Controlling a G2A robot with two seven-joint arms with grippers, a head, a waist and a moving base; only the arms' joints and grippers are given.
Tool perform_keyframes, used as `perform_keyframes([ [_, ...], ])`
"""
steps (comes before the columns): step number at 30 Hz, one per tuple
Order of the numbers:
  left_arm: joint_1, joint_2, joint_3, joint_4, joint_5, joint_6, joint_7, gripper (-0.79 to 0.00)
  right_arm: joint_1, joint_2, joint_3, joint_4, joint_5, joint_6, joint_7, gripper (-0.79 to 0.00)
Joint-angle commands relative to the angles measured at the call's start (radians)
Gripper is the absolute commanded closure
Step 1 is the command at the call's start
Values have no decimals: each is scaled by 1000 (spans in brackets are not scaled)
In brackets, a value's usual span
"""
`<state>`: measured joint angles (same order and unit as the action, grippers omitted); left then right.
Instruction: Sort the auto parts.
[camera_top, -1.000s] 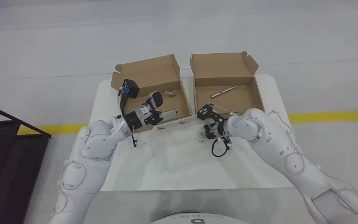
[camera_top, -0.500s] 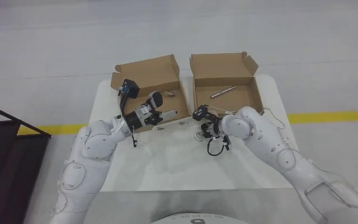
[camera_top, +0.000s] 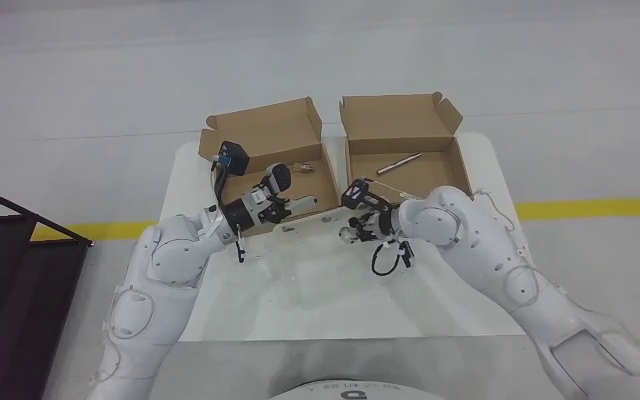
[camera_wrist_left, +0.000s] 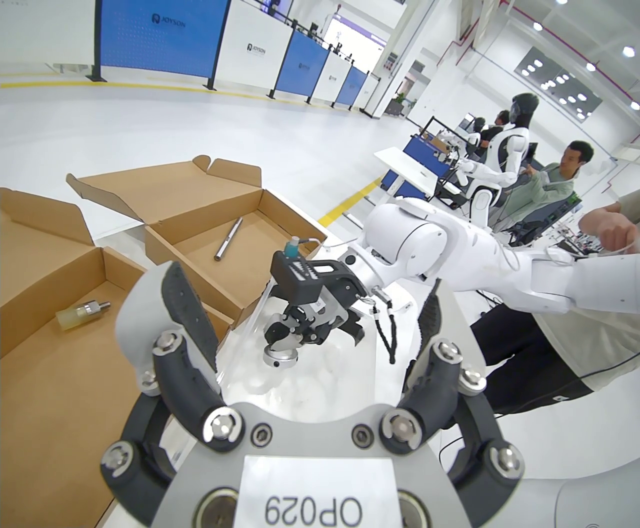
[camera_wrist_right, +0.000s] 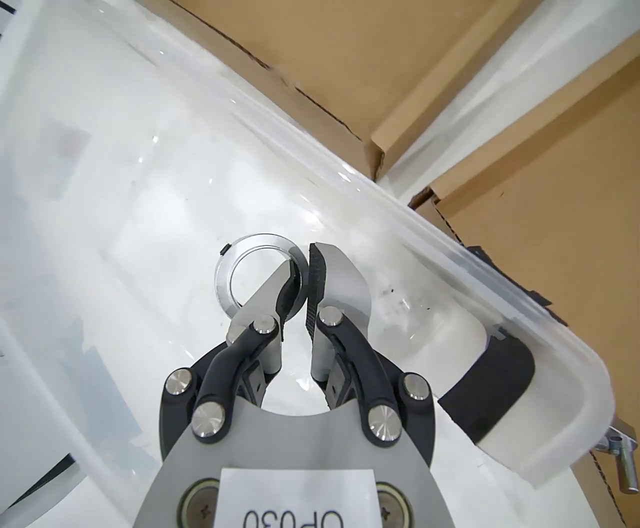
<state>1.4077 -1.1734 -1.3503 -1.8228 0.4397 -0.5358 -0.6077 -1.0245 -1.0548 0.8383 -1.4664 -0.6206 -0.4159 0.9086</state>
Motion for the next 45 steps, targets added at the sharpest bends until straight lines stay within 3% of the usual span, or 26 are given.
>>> perform_keyframes([
  [1, 0, 0, 0, 0, 0, 0, 0, -785, -29, 13, 36, -37, 17, -42, -13, 0],
  [5, 0, 0, 0, 0, 0, 0, 0, -785, -82, 33, 97, -85, 54, -130, -55, 0],
  [11, 0, 0, 0, 0, 0, 0, 0, -785, -157, 51, 185, -114, 125, -272, -228, 0],
  [21, 0, 0, 0, 0, 0, 0, 0, -785, -233, 58, 241, -105, 230, -450, -443, 0],
  [24, 0, 0, 0, 0, 0, 0, 0, -785, -223, 59, 237, -75, 318, -464, -427, 0],
  [35, 0, 0, 0, 0, 0, 0, 0, -785, -230, 57, 230, -84, 337, -468, -439, 0],
  [39, 0, 0, 0, 0, 0, 0, 0, -785, -226, 53, 167, -101, 539, -554, -391, 0],
  [45, 0, 0, 0, 0, 0, 0, 0, -785, -126, 52, 34, -80, 960, -596, -163, 0],
])
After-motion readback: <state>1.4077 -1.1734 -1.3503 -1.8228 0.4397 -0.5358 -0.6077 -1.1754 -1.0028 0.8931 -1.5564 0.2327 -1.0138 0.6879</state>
